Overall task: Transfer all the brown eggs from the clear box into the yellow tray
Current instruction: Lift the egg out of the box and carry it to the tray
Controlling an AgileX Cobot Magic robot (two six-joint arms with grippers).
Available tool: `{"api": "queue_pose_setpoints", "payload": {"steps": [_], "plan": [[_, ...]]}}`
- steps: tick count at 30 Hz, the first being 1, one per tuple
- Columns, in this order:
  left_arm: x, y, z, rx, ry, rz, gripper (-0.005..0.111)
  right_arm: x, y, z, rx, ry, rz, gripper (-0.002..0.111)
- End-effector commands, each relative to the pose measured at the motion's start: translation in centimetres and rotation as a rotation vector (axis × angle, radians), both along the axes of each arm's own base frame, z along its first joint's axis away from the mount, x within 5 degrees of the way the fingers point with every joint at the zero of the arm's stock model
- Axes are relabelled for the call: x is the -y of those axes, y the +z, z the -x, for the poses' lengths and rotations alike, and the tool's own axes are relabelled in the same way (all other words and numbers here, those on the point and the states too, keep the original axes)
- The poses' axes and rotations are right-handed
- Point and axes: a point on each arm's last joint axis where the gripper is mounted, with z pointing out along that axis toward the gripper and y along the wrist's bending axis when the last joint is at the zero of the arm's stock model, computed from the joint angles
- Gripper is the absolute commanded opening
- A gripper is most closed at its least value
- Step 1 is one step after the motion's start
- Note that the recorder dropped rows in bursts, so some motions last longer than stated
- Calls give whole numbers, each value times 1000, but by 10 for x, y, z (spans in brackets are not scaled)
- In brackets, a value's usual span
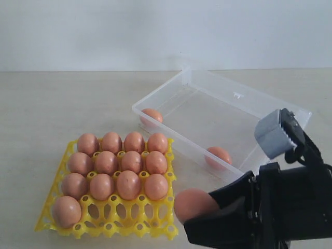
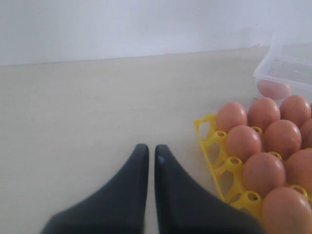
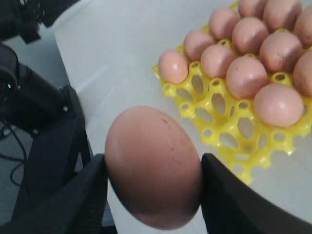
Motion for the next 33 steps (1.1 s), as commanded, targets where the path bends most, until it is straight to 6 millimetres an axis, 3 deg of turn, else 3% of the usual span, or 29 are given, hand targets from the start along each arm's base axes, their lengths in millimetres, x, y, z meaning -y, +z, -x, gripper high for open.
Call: {"api": "queue_pose_setpoints", "payload": {"steps": [1,5,9,13,14,16,18,19,21,24,27,33], "plan": [[0,-1,0,3,-4,-3,4,2,-4,3,14,19,49,0],[0,-1,0,3,-4,-3,4,8,-8,-4,31,-62,119,0],[0,-1,0,3,-4,-3,4,31,-17,-25,119,-344,329,0],[0,-1,0,3,-4,-3,4,79,-13,-46,273,-815,641,0],[0,-1,0,3,-4,-3,4,97,-6,-48,315,-1027,709,0],[0,-1,0,3,-4,-3,4,116,10,-49,417,-1322,680,0],[0,-1,0,3,-4,-3,4,121,33,-52,653,-1471,541,0],[0,-1,0,3,-4,-3,4,117,50,-54,838,-1482,400,0],[0,-1,0,3,-4,-3,4,103,70,-59,986,-1394,164,0],[0,-1,0,3,-4,-3,4,80,85,-74,815,-1215,-130,0],[0,-1,0,3,-4,-3,4,51,85,-80,618,-939,-197,0],[0,-1,0,3,-4,-3,4,3,82,-54,462,-336,-310,0]]}}
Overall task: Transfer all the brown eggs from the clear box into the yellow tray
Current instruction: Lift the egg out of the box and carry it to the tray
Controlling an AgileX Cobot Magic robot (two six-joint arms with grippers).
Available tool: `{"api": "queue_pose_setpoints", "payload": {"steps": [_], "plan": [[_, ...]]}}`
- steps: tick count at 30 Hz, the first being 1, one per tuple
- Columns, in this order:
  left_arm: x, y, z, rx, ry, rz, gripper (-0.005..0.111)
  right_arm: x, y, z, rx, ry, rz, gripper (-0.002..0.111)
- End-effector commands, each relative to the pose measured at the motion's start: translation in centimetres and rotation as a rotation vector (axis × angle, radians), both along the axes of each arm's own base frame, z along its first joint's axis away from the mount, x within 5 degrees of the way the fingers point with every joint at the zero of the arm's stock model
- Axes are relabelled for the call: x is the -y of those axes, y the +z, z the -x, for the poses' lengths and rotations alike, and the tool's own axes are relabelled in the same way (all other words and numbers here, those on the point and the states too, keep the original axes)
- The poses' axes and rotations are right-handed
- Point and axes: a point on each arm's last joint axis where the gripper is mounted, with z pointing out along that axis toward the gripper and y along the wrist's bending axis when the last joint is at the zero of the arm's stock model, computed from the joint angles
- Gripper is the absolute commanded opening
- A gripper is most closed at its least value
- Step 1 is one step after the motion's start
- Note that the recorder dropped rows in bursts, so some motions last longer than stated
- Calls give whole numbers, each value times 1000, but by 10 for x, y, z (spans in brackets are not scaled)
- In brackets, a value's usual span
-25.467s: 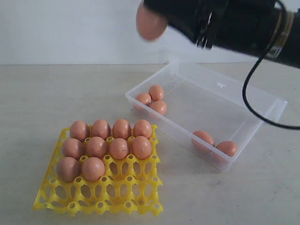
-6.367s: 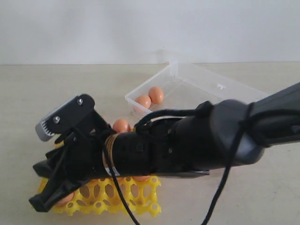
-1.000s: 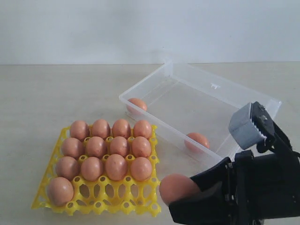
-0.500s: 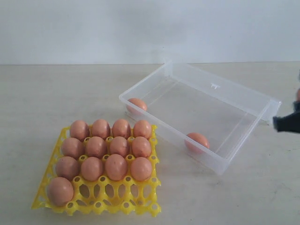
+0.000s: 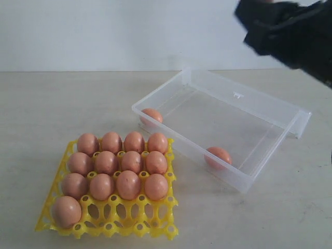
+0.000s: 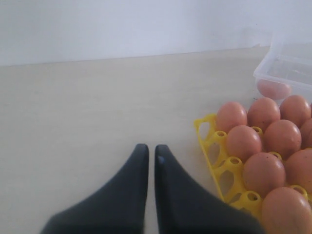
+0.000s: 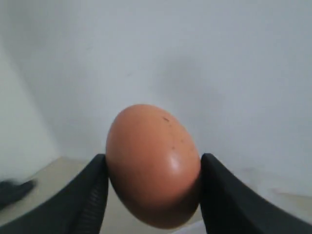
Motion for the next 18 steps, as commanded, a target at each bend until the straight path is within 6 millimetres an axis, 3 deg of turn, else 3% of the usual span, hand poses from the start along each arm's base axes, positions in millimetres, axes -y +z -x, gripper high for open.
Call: {"api": "queue_pose_setpoints", "payload": {"steps": [1,5,11,16,18], "plan": [[0,-1,0,3,-4,-3,4,-36,-5,28,-83,519,9,0],[0,-1,0,3,-4,-3,4,-54,-16,48,-152,936,-71,0],[0,-1,0,3,-4,-3,4,-70,-56,40,-375,1031,-31,0],[0,-1,0,3,-4,-3,4,-96,-89,43,-474,1125,-11,0],[0,-1,0,3,-4,-3,4,-107,-106,39,-534,1059,32,0]]}}
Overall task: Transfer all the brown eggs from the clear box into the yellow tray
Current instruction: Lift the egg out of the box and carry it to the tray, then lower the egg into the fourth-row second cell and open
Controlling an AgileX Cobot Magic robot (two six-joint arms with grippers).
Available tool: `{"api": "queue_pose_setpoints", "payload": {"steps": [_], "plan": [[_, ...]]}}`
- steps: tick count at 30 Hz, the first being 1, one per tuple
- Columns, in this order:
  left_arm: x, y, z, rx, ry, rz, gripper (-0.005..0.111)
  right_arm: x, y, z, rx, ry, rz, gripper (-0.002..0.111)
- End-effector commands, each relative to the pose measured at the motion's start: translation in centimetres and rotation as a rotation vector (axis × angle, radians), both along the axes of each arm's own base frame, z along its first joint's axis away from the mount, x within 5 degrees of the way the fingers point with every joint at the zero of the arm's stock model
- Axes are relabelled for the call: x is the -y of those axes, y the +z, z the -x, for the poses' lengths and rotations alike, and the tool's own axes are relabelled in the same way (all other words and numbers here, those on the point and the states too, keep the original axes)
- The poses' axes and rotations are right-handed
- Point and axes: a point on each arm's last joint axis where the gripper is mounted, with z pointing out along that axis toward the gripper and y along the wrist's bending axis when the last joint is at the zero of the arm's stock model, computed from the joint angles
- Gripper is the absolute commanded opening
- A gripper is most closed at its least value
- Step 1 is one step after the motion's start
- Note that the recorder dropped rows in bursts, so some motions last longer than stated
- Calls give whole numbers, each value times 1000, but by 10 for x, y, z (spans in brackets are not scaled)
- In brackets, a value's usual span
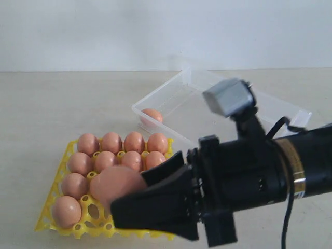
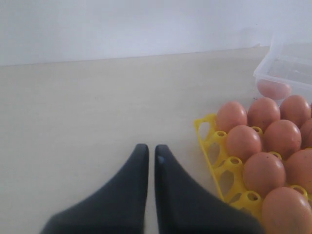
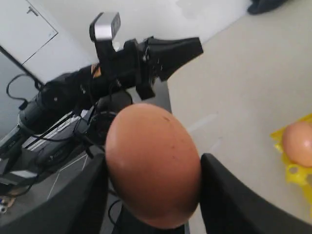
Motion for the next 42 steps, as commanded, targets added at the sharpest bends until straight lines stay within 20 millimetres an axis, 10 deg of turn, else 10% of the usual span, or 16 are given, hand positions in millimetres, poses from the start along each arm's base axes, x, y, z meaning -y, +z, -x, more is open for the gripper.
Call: {"api": "queue_pose_setpoints", "payload": {"steps": [1,7,21,37,42], "plan": [[0,-1,0,3,-4,-3,4,-23,-28,-2,-31,-39,95,0],[0,-1,0,3,-4,-3,4,-39,-43,-11,25,-198,122,0],[0,-1,0,3,-4,-3,4,-108,-4,-46,157,-278,423,0],[0,-1,0,3,-4,-3,4,-115,-42,-50,228,-212,560,0],[0,-1,0,3,-4,-3,4,-113,-43,-52,235,-231,579,27]]}}
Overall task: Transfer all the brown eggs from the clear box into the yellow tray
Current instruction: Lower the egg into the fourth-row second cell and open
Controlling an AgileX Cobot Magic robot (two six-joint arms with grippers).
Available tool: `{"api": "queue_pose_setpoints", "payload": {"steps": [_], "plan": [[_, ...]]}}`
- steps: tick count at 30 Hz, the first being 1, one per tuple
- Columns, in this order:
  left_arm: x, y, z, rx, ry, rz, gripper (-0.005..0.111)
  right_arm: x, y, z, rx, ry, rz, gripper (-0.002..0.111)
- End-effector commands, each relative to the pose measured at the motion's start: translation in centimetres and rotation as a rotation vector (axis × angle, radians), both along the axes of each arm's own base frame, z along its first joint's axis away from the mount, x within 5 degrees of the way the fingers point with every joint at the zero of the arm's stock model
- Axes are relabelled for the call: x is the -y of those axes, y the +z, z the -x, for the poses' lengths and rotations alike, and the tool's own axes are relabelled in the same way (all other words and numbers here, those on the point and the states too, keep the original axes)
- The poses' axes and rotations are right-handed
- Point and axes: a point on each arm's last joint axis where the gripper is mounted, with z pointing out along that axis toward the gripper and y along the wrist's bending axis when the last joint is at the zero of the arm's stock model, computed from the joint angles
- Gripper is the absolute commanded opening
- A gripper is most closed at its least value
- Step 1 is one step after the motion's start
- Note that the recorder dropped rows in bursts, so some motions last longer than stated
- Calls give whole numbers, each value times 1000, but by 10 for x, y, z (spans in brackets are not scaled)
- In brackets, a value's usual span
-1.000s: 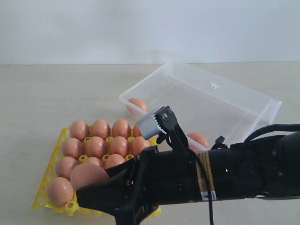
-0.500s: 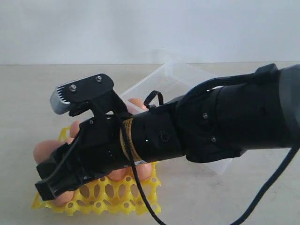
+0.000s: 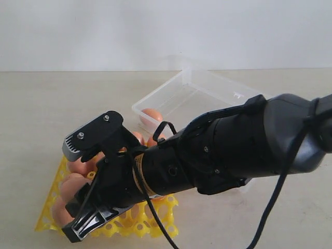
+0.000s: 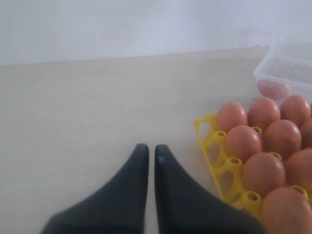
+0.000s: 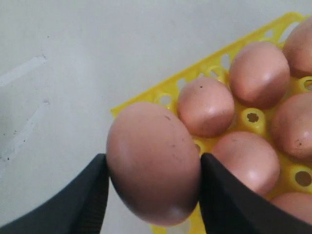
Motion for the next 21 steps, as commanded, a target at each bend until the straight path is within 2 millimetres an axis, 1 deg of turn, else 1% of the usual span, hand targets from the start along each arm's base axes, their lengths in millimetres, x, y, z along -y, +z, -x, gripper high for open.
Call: {"api": "queue_pose_setpoints", "payload": {"steps": [1,3,14,17,21], "plan": [[0,-1,0,3,-4,-3,4,-1,3,-1,22,8,1,31],[0,-1,0,3,-4,-3,4,0,3,-1,32,9,9,34],[0,-1,0,3,-4,-3,4,0,2,-2,53,24,25,34],[0,-1,0,3,-4,-3,4,0,-3,-2,47,28,37,34],[0,-1,0,3,-4,-3,4,-2,-19,-3,17,29,68,34]]}}
